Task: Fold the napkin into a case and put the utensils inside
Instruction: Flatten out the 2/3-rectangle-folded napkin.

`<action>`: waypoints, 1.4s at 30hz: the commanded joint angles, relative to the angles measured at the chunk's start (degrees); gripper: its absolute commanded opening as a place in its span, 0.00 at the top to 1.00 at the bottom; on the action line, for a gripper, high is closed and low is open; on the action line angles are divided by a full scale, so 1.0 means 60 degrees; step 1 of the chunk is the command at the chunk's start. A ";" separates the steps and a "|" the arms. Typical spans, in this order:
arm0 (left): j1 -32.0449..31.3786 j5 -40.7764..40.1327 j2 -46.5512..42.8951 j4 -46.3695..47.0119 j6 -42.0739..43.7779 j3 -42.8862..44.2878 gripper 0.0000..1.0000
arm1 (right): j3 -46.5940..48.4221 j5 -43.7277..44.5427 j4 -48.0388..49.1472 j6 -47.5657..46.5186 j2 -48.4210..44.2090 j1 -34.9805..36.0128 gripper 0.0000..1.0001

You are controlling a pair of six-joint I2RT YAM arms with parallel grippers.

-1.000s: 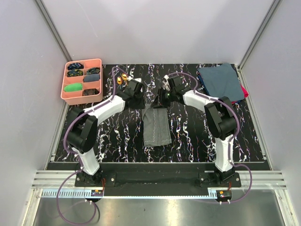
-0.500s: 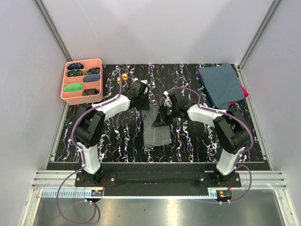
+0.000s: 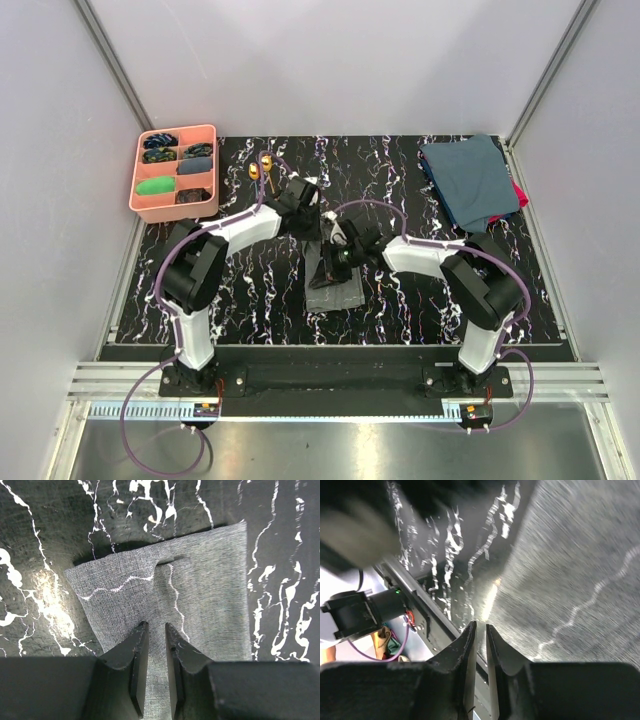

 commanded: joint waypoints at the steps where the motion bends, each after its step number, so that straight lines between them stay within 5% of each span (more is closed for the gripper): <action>1: 0.0039 0.0035 -0.0191 0.0292 0.0016 -0.0130 0.78 | -0.0652 0.0364 0.0518 0.0172 -0.0370 0.0093 0.79; 21: -0.0019 0.0561 -0.1202 -0.0162 0.0104 -0.0452 0.72 | -0.1048 -0.0352 0.2702 0.0700 0.1547 0.0416 0.80; 27: -0.0063 0.0840 -0.1714 -0.0118 -0.0042 -0.0906 0.72 | -0.1121 -0.0031 0.1619 0.0216 0.0026 0.0357 0.75; 35: -0.0283 0.0737 -0.2287 -0.0089 -0.0203 -0.1200 0.76 | -0.1430 0.0599 -0.0140 -0.0457 -0.1793 -0.1150 0.54; 38: -0.0400 0.0825 -0.1936 0.0014 -0.0262 -0.1113 0.79 | -0.1137 0.0599 -0.0360 -0.0707 -0.1603 -0.1809 0.56; 42: -0.0430 0.0621 -0.1350 0.0145 -0.0277 -0.0995 0.83 | -0.0742 0.0746 -0.0375 -0.0795 -0.0974 -0.2089 0.71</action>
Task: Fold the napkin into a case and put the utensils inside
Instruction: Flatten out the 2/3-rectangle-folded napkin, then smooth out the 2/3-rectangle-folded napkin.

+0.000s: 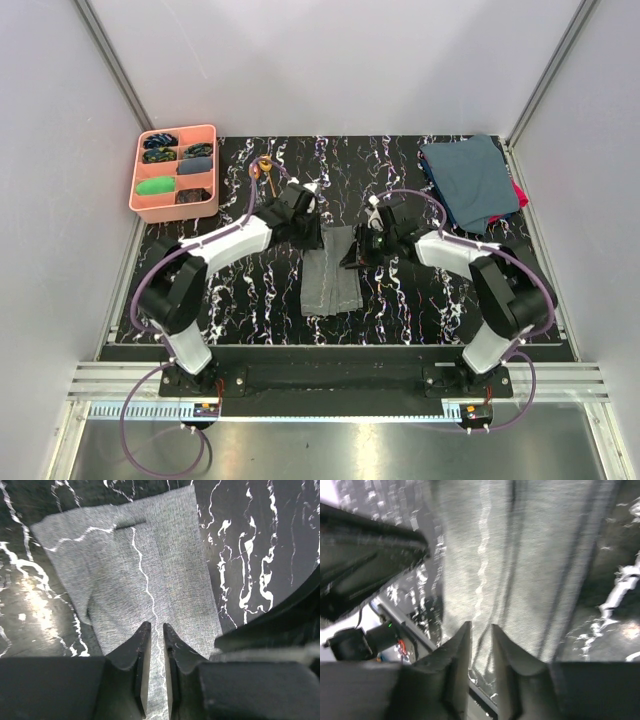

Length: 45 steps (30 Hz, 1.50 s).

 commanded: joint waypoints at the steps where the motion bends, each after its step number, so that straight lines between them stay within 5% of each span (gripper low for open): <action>1: -0.0058 -0.0053 0.0723 0.0390 -0.0072 0.0167 0.85 | 0.0712 0.0258 -0.0419 -0.0460 0.0677 -0.0104 0.73; 12: 0.0527 -0.2117 0.1723 0.0126 -0.0116 -0.0256 0.92 | 0.0934 0.0829 -0.0214 -0.0607 0.2392 -0.0367 0.83; 23: 0.0586 -0.1520 0.0536 0.0097 0.0132 -0.0082 0.83 | 0.1548 0.0259 -0.0301 -0.0753 0.2320 -0.0382 0.81; 28: 0.0601 -0.1811 -0.0153 -0.0223 0.0337 0.0472 0.63 | 0.2470 0.0010 -0.0403 -0.0929 0.2406 -0.0382 0.68; 37: 0.0631 -0.2998 0.1324 -0.0986 0.1626 0.2654 0.66 | 0.4506 -0.0474 -0.0595 -0.1397 0.3840 -0.0397 0.48; 45: 0.0616 -0.3117 0.2365 -0.0812 0.3456 0.3608 0.67 | 0.5328 -0.0665 -0.0536 -0.1617 0.4780 -0.0397 0.47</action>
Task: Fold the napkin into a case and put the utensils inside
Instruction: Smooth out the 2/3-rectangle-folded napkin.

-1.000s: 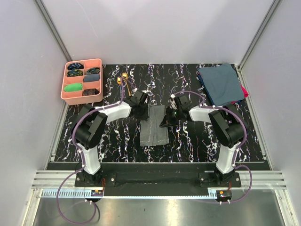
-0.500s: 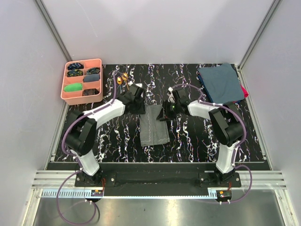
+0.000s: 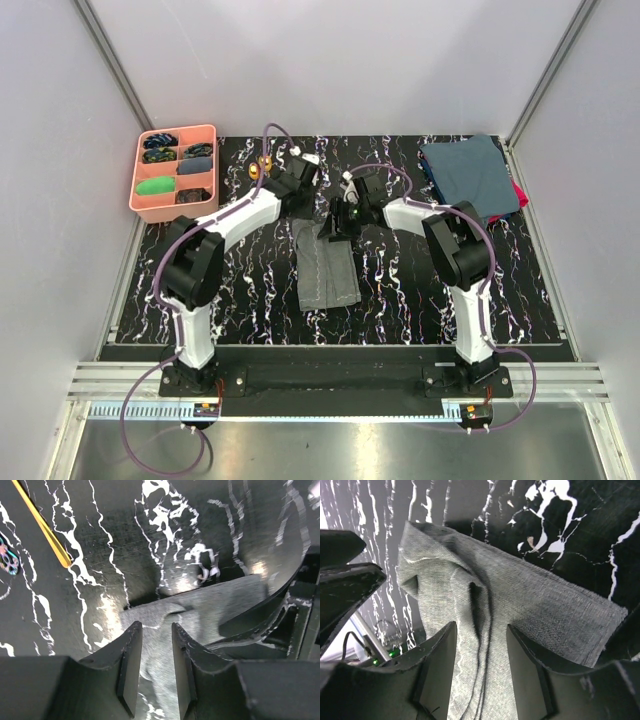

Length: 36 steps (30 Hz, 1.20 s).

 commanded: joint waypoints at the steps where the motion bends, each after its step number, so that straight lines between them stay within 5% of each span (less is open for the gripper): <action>1: 0.0037 -0.0304 0.0405 0.0100 0.1501 0.0710 0.67 | 0.0570 -0.0381 0.0065 -0.0321 0.0332 -0.0065 0.47; 14: 0.0169 0.1102 0.1138 -0.0442 0.2835 0.1457 0.62 | 0.0834 -0.0733 0.0182 -0.0160 0.0640 -0.0065 0.56; 36: 0.0505 0.2655 0.1622 -0.1072 0.2997 0.1706 0.71 | 0.1098 -0.0967 0.0270 -0.0042 0.0743 -0.0065 0.56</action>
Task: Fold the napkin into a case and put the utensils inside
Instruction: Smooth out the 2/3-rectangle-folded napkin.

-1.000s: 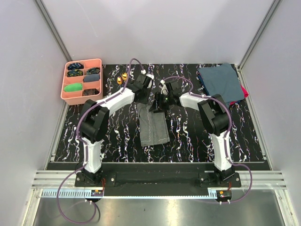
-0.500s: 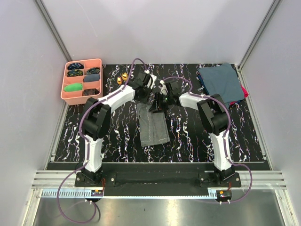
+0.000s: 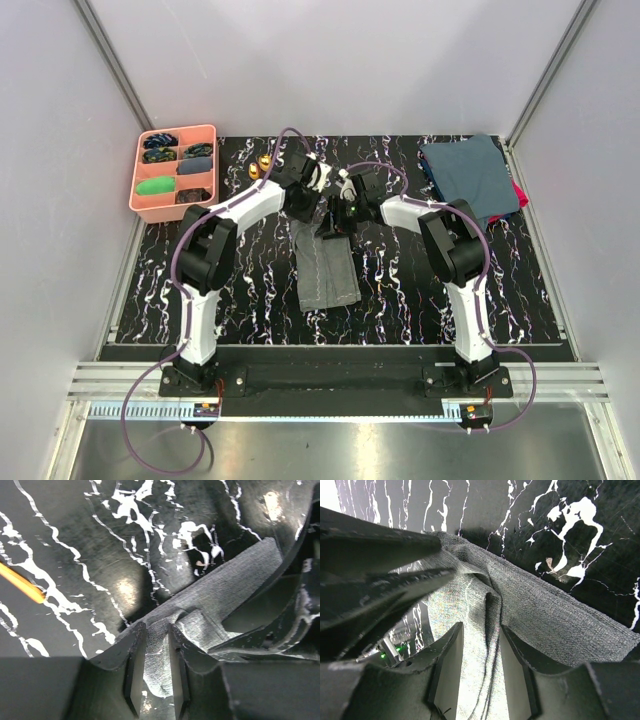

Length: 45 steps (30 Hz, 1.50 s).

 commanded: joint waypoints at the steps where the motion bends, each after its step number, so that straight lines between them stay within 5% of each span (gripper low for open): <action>1: 0.0046 0.0616 0.0030 0.0050 0.0054 0.0315 0.71 | 0.0464 -0.0264 0.0234 0.0001 0.0156 -0.0032 0.56; 9: 0.0076 0.0542 0.0001 0.0020 0.0024 0.0300 0.85 | 0.0611 -0.0293 0.0234 0.0075 0.0332 -0.0032 0.57; 15: 0.0076 0.0776 -0.0174 0.0254 -0.0400 0.0125 0.90 | 0.0830 -0.0308 0.0278 0.0118 0.0552 -0.0032 0.66; 21: 0.0076 0.0486 -0.0321 0.0533 -0.1816 -0.0226 0.94 | 0.1036 -0.0557 0.0644 0.0645 0.0801 -0.0032 0.92; 24: 0.0047 0.0294 -0.0554 0.1161 -0.3133 -0.0928 1.00 | 0.0992 -0.0440 0.0805 0.0953 0.0801 -0.0018 0.96; 32: 0.0076 -0.0131 -0.1448 0.4526 -0.6009 -0.3858 1.00 | 0.0786 -0.0307 0.1362 0.1583 0.0888 -0.0062 1.00; 45: 0.0032 -0.0380 -0.1859 0.5059 -0.7548 -0.3991 0.98 | 0.0611 -0.0206 0.1347 0.1657 0.0889 -0.0076 1.00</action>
